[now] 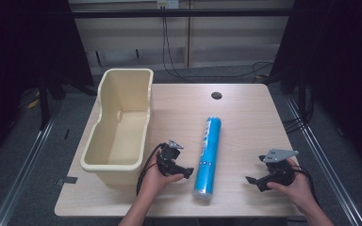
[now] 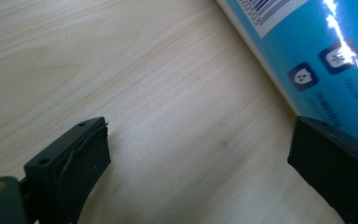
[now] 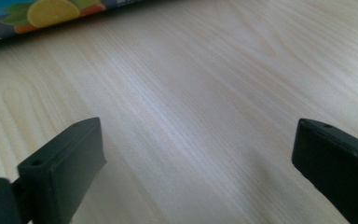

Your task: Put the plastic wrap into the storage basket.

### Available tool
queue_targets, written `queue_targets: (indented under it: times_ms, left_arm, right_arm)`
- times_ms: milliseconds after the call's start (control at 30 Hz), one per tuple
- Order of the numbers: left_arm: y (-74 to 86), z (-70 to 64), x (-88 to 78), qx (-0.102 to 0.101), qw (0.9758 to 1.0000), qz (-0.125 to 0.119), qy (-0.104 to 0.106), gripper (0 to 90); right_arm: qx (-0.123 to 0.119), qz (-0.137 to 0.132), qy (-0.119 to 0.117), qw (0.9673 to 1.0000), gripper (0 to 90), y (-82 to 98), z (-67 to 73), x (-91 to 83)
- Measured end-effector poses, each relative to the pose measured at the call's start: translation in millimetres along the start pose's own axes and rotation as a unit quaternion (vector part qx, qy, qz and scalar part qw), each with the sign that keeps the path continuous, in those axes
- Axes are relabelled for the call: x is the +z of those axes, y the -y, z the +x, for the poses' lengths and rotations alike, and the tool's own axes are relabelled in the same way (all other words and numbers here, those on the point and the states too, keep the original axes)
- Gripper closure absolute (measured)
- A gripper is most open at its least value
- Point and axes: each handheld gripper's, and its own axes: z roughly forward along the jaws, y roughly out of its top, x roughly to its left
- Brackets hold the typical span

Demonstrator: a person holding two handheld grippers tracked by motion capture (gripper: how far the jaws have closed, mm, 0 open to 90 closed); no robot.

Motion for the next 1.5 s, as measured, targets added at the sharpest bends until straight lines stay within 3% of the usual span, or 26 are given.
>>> queue_targets:
  times_ms: [167,300,700,833,1067,1133,1167,1200,1267,1300,1400,1433,1500]
  left_arm:
    - [-1.8,-0.3,-2.8,-0.011,0.9998,0.014,0.004,5.1]
    - [-7.0,-5.3,-6.1,-0.020,0.9998,0.005,0.002,5.4]
    - [-47.5,-17.4,-19.5,-0.040,0.9988,0.027,0.004,6.4]
    - [-58.8,-21.8,-21.0,-0.033,0.9989,0.034,0.008,10.2]
    - [-74.3,-25.2,-17.2,-0.043,0.9979,0.042,0.023,15.2]
    - [-78.5,-23.9,-15.6,-0.040,0.9973,0.057,0.024,16.8]
    - [-79.9,-25.6,-13.6,-0.049,0.9973,0.051,0.021,17.3]
    - [-81.6,-24.5,-13.4,-0.039,0.9975,0.055,0.019,17.2]
    - [-83.4,-24.8,-10.9,-0.042,0.9978,0.047,0.021,17.4]
    - [-83.8,-26.6,-8.2,-0.052,0.9975,0.041,0.023,17.7]
    - [-86.0,-28.3,-2.3,-0.047,0.9967,0.065,0.018,17.8]
    - [-86.5,-30.4,0.5,-0.059,0.9962,0.060,0.020,18.4]
    - [-88.0,-30.3,3.3,-0.057,0.9952,0.075,0.027,21.2]
  right_arm:
    - [-0.005,0.002,0.007,1.0000,3.2,-1.2,3.2,-5.3]
    - [-0.009,0.008,0.012,0.9999,3.3,0.7,4.1,-6.0]
    - [0.000,0.005,0.015,0.9999,4.3,1.4,2.1,-7.9]
    - [0.001,0.004,0.015,0.9999,4.3,1.7,2.7,-9.6]
    - [0.007,-0.004,0.014,0.9999,4.3,1.7,0.7,-11.6]
    - [0.007,-0.004,0.014,0.9999,4.3,1.7,0.6,-11.6]
    - [0.007,-0.003,0.013,0.9999,4.3,1.9,0.2,-11.8]
    - [0.007,-0.002,0.012,0.9999,4.3,1.8,-0.3,-12.0]
    - [0.013,-0.005,0.013,0.9998,4.3,2.0,-0.8,-12.6]
    - [0.012,-0.006,0.013,0.9998,4.3,2.0,-1.2,-12.9]
    - [0.012,-0.007,0.011,0.9998,4.3,2.0,-2.0,-13.7]
    - [0.014,-0.005,0.013,0.9998,4.3,2.0,-2.0,-14.0]
    - [0.014,-0.005,0.013,0.9998,4.4,2.3,-2.2,-14.1]
